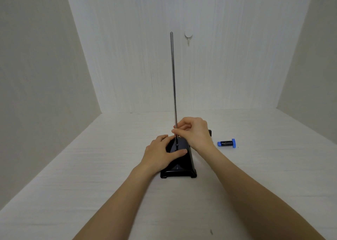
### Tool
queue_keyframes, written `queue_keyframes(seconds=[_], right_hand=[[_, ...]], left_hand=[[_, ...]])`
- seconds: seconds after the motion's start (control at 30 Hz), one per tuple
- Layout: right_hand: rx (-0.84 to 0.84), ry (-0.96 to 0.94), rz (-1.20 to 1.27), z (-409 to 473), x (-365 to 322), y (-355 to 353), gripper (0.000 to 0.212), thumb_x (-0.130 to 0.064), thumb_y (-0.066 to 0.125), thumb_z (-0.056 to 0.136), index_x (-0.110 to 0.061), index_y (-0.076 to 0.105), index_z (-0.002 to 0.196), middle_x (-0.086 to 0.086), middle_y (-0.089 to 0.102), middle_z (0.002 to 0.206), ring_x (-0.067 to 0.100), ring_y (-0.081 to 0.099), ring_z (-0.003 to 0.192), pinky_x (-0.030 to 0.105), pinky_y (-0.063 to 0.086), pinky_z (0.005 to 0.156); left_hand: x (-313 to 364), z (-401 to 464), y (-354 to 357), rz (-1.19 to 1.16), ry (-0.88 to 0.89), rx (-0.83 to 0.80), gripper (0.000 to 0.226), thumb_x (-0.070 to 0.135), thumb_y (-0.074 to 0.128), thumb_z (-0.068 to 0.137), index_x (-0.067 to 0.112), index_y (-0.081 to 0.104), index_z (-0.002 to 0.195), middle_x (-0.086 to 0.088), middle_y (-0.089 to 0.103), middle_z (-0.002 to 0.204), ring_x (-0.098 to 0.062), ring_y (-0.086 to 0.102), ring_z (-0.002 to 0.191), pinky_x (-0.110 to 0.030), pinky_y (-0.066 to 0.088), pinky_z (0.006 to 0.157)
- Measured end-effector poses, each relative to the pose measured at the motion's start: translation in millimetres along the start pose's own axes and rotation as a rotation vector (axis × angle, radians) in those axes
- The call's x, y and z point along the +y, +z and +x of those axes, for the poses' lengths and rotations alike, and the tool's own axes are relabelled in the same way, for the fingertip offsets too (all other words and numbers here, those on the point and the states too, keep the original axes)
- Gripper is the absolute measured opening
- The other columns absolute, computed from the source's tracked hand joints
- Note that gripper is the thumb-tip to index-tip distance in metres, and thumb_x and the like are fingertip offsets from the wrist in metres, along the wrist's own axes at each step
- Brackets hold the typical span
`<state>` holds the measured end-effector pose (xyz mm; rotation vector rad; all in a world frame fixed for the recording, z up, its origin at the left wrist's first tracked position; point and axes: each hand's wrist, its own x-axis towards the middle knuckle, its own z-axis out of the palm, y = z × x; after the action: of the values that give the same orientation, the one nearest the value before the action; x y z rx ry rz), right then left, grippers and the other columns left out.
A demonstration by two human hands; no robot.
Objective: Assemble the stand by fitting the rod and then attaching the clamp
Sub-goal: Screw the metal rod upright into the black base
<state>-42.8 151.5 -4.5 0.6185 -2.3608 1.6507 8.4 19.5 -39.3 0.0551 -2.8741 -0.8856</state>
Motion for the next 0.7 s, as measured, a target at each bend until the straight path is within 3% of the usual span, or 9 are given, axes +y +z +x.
queue_keyframes(seconds=[0.1, 0.17, 0.33, 0.43, 0.6, 0.7], right_hand=[[0.047, -0.005, -0.034, 1, 0, 5, 0.019, -0.014, 0.078, 0.072, -0.016, 0.060, 0.068, -0.008, 0.059, 0.060, -0.007, 0.056, 0.051, 0.004, 0.043, 0.053], [0.042, -0.006, -0.020, -1, 0, 7, 0.021, -0.013, 0.076, 0.074, -0.016, 0.056, 0.069, -0.007, 0.057, 0.062, -0.005, 0.054, 0.052, 0.003, 0.042, 0.051], [-0.136, 0.002, 0.096, -4, -1, -2, 0.008, -0.007, 0.066, 0.082, -0.013, 0.067, 0.087, 0.006, 0.072, 0.088, 0.008, 0.067, 0.072, 0.013, 0.052, 0.069], [-0.174, 0.034, 0.161, -4, -1, -5, 0.013, -0.001, 0.064, 0.083, -0.011, 0.069, 0.090, 0.006, 0.073, 0.084, 0.011, 0.070, 0.075, 0.013, 0.055, 0.067], [-0.032, -0.006, 0.038, -3, 3, -1, 0.011, -0.007, 0.073, 0.077, -0.016, 0.067, 0.076, -0.003, 0.067, 0.067, 0.001, 0.065, 0.060, 0.010, 0.053, 0.061], [0.037, -0.051, -0.083, -3, 3, 7, 0.023, -0.012, 0.073, 0.076, -0.021, 0.053, 0.068, -0.010, 0.056, 0.059, -0.003, 0.055, 0.053, 0.005, 0.043, 0.053]], left_hand=[[1, 0, 0, -0.002, -0.005, 0.002, 0.076, 0.067, 0.055, 0.077, 0.033, 0.038, 0.142, 0.005, 0.034, 0.150, -0.018, 0.034, 0.136, -0.040, 0.028, 0.112], [1, 0, 0, -0.006, -0.002, 0.004, 0.075, 0.066, 0.056, 0.077, 0.033, 0.038, 0.142, 0.005, 0.034, 0.149, -0.018, 0.035, 0.135, -0.040, 0.028, 0.112], [0, 1, 0, -0.005, 0.008, 0.008, 0.072, 0.066, 0.056, 0.077, 0.035, 0.040, 0.140, 0.005, 0.037, 0.147, -0.018, 0.037, 0.133, -0.042, 0.031, 0.110], [0, 1, 0, 0.010, 0.014, 0.005, 0.071, 0.067, 0.055, 0.076, 0.036, 0.040, 0.139, 0.005, 0.037, 0.147, -0.018, 0.037, 0.133, -0.042, 0.032, 0.109], [0, 1, 0, -0.006, 0.005, 0.006, 0.073, 0.067, 0.055, 0.076, 0.036, 0.039, 0.140, 0.005, 0.036, 0.148, -0.018, 0.036, 0.134, -0.042, 0.030, 0.111], [0, 1, 0, -0.013, 0.007, 0.010, 0.072, 0.067, 0.056, 0.076, 0.037, 0.039, 0.140, 0.006, 0.037, 0.147, -0.018, 0.037, 0.133, -0.041, 0.031, 0.110]])
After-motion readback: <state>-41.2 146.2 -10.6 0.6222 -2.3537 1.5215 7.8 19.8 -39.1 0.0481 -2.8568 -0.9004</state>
